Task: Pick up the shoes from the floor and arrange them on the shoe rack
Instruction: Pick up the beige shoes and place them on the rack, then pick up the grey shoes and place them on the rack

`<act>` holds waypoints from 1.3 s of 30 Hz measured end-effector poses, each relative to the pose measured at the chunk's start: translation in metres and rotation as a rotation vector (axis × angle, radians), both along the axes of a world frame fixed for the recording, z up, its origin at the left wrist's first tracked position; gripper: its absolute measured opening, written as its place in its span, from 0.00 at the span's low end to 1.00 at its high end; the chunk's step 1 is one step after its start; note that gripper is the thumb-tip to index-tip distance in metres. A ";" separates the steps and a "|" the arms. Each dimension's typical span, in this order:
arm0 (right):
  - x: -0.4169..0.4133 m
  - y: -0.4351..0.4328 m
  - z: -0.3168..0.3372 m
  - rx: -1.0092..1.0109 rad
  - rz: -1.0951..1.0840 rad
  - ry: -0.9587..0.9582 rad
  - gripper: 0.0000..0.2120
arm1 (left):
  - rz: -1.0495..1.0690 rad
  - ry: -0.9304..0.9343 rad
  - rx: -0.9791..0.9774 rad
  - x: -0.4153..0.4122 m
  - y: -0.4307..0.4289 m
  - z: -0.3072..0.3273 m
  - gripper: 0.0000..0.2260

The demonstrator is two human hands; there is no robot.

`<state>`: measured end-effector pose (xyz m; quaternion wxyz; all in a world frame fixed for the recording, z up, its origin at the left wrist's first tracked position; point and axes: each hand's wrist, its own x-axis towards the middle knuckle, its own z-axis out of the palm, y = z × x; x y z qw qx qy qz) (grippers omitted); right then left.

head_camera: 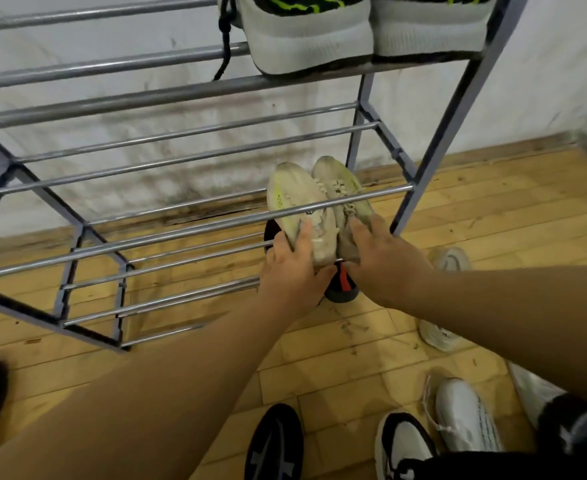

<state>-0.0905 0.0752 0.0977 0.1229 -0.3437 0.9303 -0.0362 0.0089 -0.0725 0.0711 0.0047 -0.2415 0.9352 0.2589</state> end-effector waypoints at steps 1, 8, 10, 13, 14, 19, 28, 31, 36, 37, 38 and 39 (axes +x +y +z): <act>0.007 0.009 0.004 -0.046 0.049 0.030 0.34 | 0.025 0.038 -0.031 0.007 0.007 0.003 0.41; 0.011 0.136 -0.024 -0.074 -0.262 -0.112 0.31 | -0.176 0.052 0.046 0.036 0.084 -0.003 0.35; 0.005 0.172 -0.042 -0.055 -0.450 -0.221 0.34 | -0.260 -0.042 0.105 0.036 0.095 -0.008 0.35; 0.014 0.209 -0.079 0.005 -0.632 -0.409 0.42 | -0.307 -0.119 0.220 0.035 0.107 -0.016 0.35; 0.022 0.216 -0.094 0.036 -0.640 -0.458 0.45 | -0.311 -0.135 0.253 0.035 0.112 -0.021 0.36; 0.048 0.224 -0.155 0.132 -0.609 -0.615 0.39 | -0.292 -0.222 0.369 0.044 0.135 -0.049 0.36; 0.050 0.235 -0.152 -0.284 -0.616 -0.694 0.19 | -0.298 -0.272 0.606 0.047 0.151 -0.072 0.36; 0.043 0.233 -0.118 -0.495 -0.629 -0.630 0.19 | -0.285 -0.269 0.705 0.040 0.158 -0.072 0.37; 0.020 0.228 -0.053 -0.891 -0.850 -0.434 0.15 | -0.324 -0.271 0.826 0.024 0.176 -0.070 0.44; 0.013 0.227 -0.046 -1.021 -0.932 -0.443 0.14 | -0.331 -0.265 0.849 0.019 0.178 -0.070 0.45; 0.006 0.225 -0.040 -1.138 -1.008 -0.467 0.13 | -0.341 -0.249 0.848 0.013 0.180 -0.069 0.47; -0.001 0.222 -0.035 -1.236 -1.070 -0.503 0.12 | -0.346 -0.228 0.822 0.007 0.180 -0.068 0.48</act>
